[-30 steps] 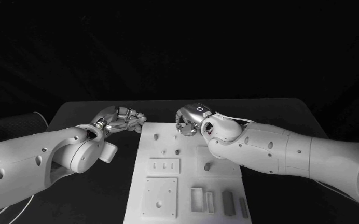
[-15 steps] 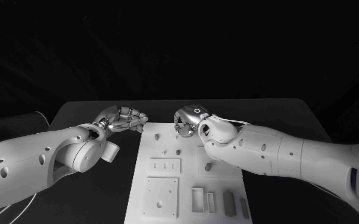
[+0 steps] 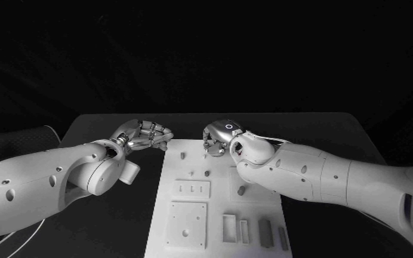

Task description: Assemble the parts on the task board

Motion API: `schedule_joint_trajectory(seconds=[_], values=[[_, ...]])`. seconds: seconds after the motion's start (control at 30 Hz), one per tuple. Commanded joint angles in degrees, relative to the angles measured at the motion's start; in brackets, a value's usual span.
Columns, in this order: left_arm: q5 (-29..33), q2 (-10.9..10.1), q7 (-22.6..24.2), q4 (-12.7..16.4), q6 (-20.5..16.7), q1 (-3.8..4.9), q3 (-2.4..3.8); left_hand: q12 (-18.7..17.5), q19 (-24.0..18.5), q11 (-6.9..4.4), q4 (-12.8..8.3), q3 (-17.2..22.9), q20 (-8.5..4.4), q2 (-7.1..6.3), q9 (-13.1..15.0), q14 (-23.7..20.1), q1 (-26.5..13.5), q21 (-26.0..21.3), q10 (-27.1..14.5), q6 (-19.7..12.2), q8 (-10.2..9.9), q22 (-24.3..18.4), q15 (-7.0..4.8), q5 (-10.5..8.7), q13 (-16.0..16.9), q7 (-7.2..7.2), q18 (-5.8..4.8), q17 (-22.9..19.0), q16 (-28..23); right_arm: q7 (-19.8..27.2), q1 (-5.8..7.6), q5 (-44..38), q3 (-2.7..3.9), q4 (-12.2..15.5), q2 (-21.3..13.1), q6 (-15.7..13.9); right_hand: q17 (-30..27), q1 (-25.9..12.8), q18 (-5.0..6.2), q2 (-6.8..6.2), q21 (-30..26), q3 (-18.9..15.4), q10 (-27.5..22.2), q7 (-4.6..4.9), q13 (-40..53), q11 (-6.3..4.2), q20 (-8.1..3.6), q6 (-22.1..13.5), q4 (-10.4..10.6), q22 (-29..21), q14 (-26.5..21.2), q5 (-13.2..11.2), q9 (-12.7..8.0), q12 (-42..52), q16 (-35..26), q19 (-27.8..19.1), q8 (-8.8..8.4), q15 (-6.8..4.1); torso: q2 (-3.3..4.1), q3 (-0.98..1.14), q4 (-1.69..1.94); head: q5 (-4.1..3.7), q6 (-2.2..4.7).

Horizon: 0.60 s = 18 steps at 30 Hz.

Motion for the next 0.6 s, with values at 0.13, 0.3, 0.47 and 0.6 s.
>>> schedule_joint_trajectory(seconds=[0.13, 0.3, 0.47, 0.6], values=[[-1.2, 0.1, 0.7, 0.2, -0.2, 0.10, 0.06, -0.3, 0.0, -0.10, -0.1, -0.1, -0.39, -0.12, 0.0, 0.1, 0.5, -0.4, 0.4, 0.4, -0.3, 0.0, 0.07, 0.20, 0.1, -0.10, 0.44, 0.1, -0.3, -0.3, -0.11, -1.1, 0.01, -0.6, 0.3, 0.3, -0.1, 0.1, 1.80, -0.42, 0.2, 0.1, 0.1, 0.15, -0.1, -0.06, -0.35, 0.6, 0.1, 0.9, 0.3, 0.2, 0.1, 0.0, 0.3, 0.0, 0.21, 0.13, 0.06, -0.02, -0.09, -0.20, 0.17], [-1.2, 0.2, 0.5, 0.1, 0.0, 0.10, 0.06, -0.3, 0.0, -0.09, -0.1, -0.1, -0.39, -0.10, 0.0, 0.1, 0.5, -0.4, 0.3, 0.4, -0.3, 0.0, 0.08, 0.20, 0.1, -0.09, 0.42, 0.2, -0.4, -0.6, -0.24, -1.1, 0.01, -0.7, 0.4, 0.2, -0.1, 0.2, 1.80, -0.49, 0.3, 0.2, 0.1, 0.14, -0.1, -0.07, -0.38, 0.6, 0.0, 0.9, 0.4, 0.2, 0.1, 0.0, 0.3, 0.0, 0.20, 0.12, 0.04, 0.02, -0.03, -0.24, 0.18], [-1.5, 0.4, 0.6, 0.1, 0.0, 0.10, 0.06, -0.4, 0.0, -0.07, 0.0, -0.1, -0.38, -0.10, 0.0, 0.0, 0.5, -0.4, 0.3, 0.4, -0.3, 0.0, 0.09, 0.20, 0.1, -0.07, 0.41, 0.2, -0.4, -0.5, -0.43, -1.1, 0.01, -0.9, 0.5, 0.4, -0.1, 0.3, 1.80, -0.56, 0.3, 0.2, 0.1, 0.14, -0.1, -0.07, -0.40, 0.6, -0.1, 0.9, 0.4, 0.2, 0.1, 0.0, 0.3, 0.0, 0.19, 0.12, 0.05, 0.01, -0.03, -0.21, 0.06], [-1.5, 0.4, 0.6, 0.2, 0.1, 0.10, 0.06, -0.4, 0.0, -0.07, 0.0, -0.1, -0.38, -0.10, 0.0, 0.0, 0.5, -0.4, 0.3, 0.3, -0.3, 0.0, 0.10, 0.20, 0.1, -0.07, 0.40, 0.2, -0.4, -0.4, -0.67, -1.1, -0.01, -1.0, 0.6, 0.5, -0.1, 0.3, 1.80, -0.60, 0.3, 0.2, 0.1, 0.14, -0.1, -0.07, -0.40, 0.6, -0.1, 0.9, 0.4, 0.2, 0.1, 0.0, 0.3, 0.0, 0.19, 0.12, 0.02, 0.02, -0.05, -0.18, 0.01]])
